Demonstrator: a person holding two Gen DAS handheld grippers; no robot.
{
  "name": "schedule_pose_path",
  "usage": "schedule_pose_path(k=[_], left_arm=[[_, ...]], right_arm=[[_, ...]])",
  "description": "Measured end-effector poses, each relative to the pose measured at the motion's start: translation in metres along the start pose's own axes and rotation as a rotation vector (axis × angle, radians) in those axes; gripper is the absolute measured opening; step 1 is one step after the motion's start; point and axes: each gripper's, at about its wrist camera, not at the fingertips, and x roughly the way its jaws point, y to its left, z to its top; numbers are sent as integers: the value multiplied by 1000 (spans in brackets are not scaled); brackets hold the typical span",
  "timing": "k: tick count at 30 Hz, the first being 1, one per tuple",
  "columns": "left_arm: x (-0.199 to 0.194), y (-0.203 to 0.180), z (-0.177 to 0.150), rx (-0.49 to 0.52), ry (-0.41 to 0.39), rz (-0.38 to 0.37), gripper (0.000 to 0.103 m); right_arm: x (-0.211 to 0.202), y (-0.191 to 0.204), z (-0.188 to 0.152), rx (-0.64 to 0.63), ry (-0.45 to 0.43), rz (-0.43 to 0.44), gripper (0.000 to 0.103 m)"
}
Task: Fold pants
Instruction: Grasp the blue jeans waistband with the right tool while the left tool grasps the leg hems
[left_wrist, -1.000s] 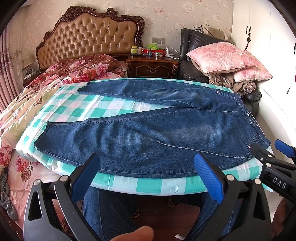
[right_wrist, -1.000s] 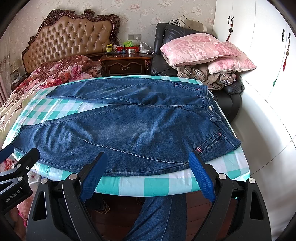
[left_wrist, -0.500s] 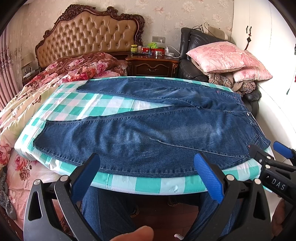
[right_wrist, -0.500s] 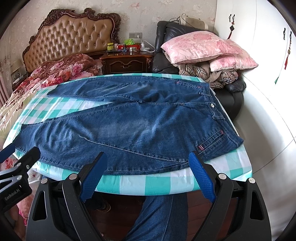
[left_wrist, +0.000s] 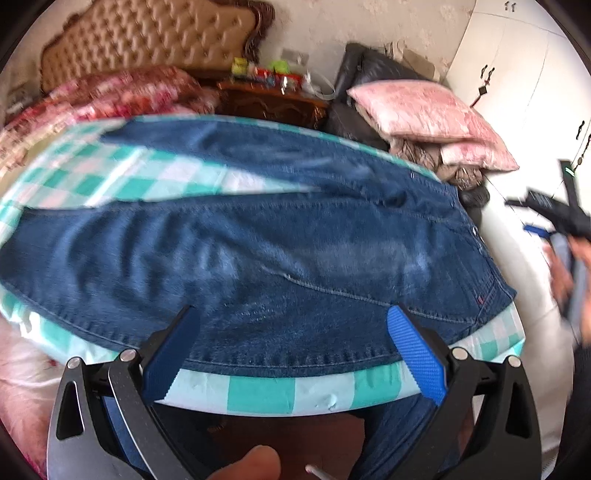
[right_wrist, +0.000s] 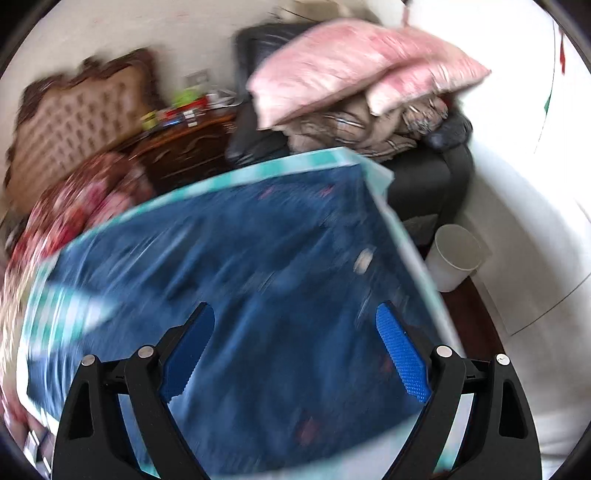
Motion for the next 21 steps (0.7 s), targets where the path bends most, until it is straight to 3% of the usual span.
schedule_pose_path(k=[5, 10, 15, 17, 21], left_arm=[[30, 33, 11, -39, 31, 35, 101], [46, 66, 29, -84, 46, 102, 101], [54, 90, 41, -118, 61, 169, 101], [60, 99, 42, -131, 72, 188, 101], [67, 106, 41, -155, 86, 203, 101]], right_arm=[[106, -52, 96, 67, 70, -39, 83], [186, -57, 134, 34, 154, -34, 71], [231, -52, 153, -29, 181, -59, 69], [241, -48, 157, -62, 189, -69, 62], [253, -44, 159, -97, 221, -80, 23]])
